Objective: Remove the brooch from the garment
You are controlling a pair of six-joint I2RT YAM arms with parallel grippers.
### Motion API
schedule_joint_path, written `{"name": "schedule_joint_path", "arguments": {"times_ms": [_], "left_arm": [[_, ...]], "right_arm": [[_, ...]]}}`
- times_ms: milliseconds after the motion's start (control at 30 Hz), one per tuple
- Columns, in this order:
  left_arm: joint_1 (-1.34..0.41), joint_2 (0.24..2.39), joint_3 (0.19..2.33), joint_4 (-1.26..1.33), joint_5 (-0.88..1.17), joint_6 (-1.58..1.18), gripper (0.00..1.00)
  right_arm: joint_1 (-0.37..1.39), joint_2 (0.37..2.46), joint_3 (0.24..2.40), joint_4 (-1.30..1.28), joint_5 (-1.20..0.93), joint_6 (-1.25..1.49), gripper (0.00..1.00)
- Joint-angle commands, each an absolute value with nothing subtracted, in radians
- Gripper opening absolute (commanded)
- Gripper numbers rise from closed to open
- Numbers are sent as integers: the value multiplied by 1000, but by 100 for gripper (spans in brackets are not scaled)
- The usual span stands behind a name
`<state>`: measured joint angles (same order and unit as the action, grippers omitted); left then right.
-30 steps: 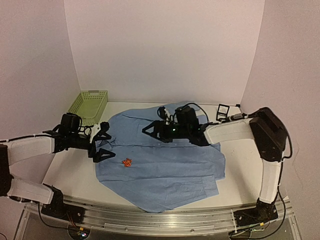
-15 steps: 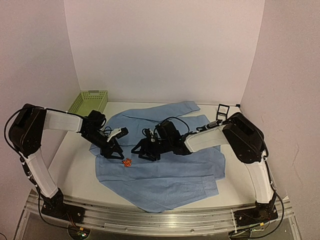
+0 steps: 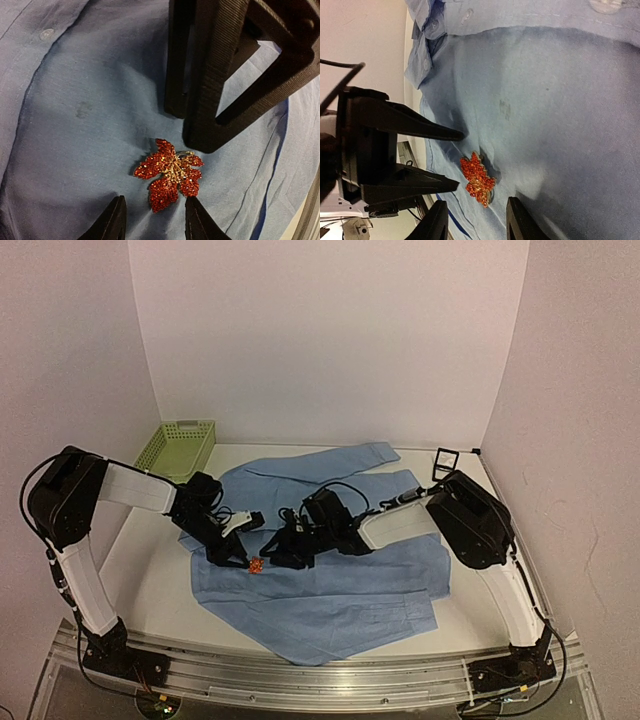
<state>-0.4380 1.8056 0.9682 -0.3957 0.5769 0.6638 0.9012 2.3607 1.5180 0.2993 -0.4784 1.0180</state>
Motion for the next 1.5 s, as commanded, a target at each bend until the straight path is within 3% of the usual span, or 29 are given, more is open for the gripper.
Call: {"name": "schedule_joint_path", "arguments": {"times_ms": [0,833,967,1300,1467], "left_arm": [[-457,1765,945,-330,557,676,39],[-474,1822,933,-312,525,672,34],[-474,1810,907,-293,521,691,29],[-474,1791,897,-266,522,655,1],[-474,1769,873,-226,519,632,0]], "right_arm": [[909,2404,1593,324,-550,1031,38],[910,2452,1654,365,-576,1080,35],[910,2396,1625,322,-502,1047,37],[913,2378,1626,227,-428,999,40],[914,2405,1650,229,-458,1001,41]]}}
